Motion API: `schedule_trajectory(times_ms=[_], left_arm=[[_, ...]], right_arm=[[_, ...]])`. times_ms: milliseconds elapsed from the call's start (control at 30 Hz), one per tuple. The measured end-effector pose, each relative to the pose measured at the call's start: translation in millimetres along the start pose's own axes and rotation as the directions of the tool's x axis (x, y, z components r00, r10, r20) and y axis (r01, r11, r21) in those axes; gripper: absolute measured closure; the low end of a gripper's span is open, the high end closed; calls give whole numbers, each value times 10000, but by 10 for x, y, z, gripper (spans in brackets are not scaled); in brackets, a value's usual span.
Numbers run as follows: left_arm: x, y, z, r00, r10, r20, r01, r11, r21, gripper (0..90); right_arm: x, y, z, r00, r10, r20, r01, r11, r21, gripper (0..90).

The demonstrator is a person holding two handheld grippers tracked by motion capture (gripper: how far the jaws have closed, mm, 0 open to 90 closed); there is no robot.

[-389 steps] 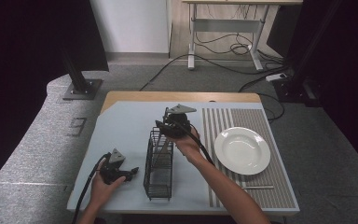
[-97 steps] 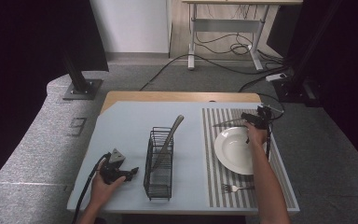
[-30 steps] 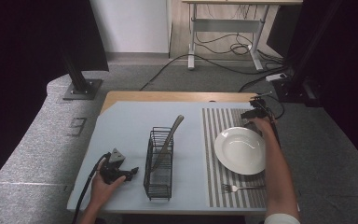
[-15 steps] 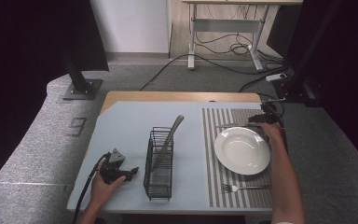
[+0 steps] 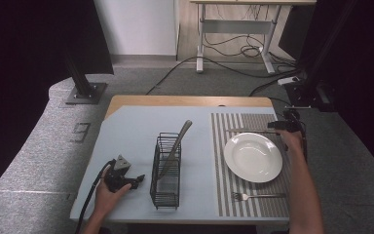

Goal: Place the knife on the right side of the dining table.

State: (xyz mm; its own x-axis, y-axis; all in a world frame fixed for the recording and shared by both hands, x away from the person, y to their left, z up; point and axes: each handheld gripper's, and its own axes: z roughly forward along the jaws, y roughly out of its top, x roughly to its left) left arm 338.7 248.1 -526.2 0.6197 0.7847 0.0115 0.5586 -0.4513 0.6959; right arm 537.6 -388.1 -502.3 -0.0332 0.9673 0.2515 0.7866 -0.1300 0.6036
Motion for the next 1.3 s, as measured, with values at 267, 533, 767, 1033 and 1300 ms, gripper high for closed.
schedule_trajectory(times_ms=[267,533,767,1033,1300], left_arm=[[0,0,0,10000,-2,0,2,10000,-2,206],[0,0,0,10000,-3,3,3,10000,-1,205],[0,0,0,10000,0,1,0,10000,0,206],[0,0,0,10000,-2,2,2,10000,-1,206],[0,0,0,10000,-6,4,6,10000,-1,205]], right_arm=[[-81,-57,15,9999,55,127,-55,10000,-4,442],[-68,-83,37,9999,-79,113,79,9999,69,439],[69,-91,68,9988,-460,-170,464,9986,266,454],[115,-115,75,9985,-402,-359,409,9989,207,456],[126,-147,-38,9989,-180,-425,160,9987,-480,423]])
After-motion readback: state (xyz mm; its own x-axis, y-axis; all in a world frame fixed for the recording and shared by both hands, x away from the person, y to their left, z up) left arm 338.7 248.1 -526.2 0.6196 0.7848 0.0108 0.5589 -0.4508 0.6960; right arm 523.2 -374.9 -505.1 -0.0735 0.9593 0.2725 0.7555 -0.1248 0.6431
